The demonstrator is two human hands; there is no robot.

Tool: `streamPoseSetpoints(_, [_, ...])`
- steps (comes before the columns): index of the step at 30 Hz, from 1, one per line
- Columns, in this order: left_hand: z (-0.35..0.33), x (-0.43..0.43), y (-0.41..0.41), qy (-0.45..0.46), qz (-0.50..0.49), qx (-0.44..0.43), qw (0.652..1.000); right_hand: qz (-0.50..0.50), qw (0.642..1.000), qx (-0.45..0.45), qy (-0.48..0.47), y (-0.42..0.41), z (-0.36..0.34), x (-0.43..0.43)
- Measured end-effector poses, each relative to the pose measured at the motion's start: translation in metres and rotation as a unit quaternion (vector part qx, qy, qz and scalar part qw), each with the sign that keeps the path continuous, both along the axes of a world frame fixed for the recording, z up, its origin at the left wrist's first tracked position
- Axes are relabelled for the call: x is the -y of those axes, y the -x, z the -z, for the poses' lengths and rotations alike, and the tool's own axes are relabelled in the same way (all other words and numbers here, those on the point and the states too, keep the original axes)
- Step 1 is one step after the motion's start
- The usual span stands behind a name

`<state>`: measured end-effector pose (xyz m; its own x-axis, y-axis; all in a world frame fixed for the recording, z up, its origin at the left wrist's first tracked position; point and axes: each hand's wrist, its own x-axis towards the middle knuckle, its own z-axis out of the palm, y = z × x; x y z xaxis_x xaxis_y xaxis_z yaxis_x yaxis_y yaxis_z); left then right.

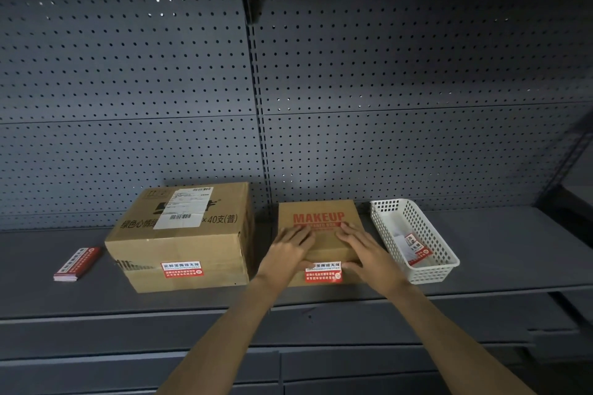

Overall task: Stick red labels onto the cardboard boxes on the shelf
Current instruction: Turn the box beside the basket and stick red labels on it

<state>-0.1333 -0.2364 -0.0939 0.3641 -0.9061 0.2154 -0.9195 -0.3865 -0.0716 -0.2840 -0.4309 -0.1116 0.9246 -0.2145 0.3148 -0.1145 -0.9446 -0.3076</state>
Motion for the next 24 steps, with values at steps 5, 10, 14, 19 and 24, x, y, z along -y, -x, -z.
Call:
streamPoseSetpoints(5, [0.0, 0.001, 0.009, 0.048, -0.028, 0.028, 0.998, 0.093, 0.994, -0.043, 0.027, -0.008, -0.007, -0.019])
streamPoseSetpoints(10, [0.008, 0.008, 0.017, 0.012, -0.068, 0.045, 0.997, 0.131, 0.989, -0.022, 0.069, -0.017, 0.003, -0.03])
streamPoseSetpoints(14, [0.01, 0.005, 0.01, -0.008, -0.047, 0.05, 0.998, 0.063, 0.995, 0.002, 0.078, -0.012, 0.005, -0.014])
streamPoseSetpoints(19, [0.01, 0.004, 0.009, -0.015, -0.047, 0.061, 0.997, 0.067, 0.994, -0.043, 0.08, -0.008, 0.0, -0.017])
streamPoseSetpoints(24, [0.011, 0.015, 0.023, 0.025, -0.095, 0.06, 0.993, 0.149, 0.983, -0.05, 0.1, -0.012, -0.002, -0.04])
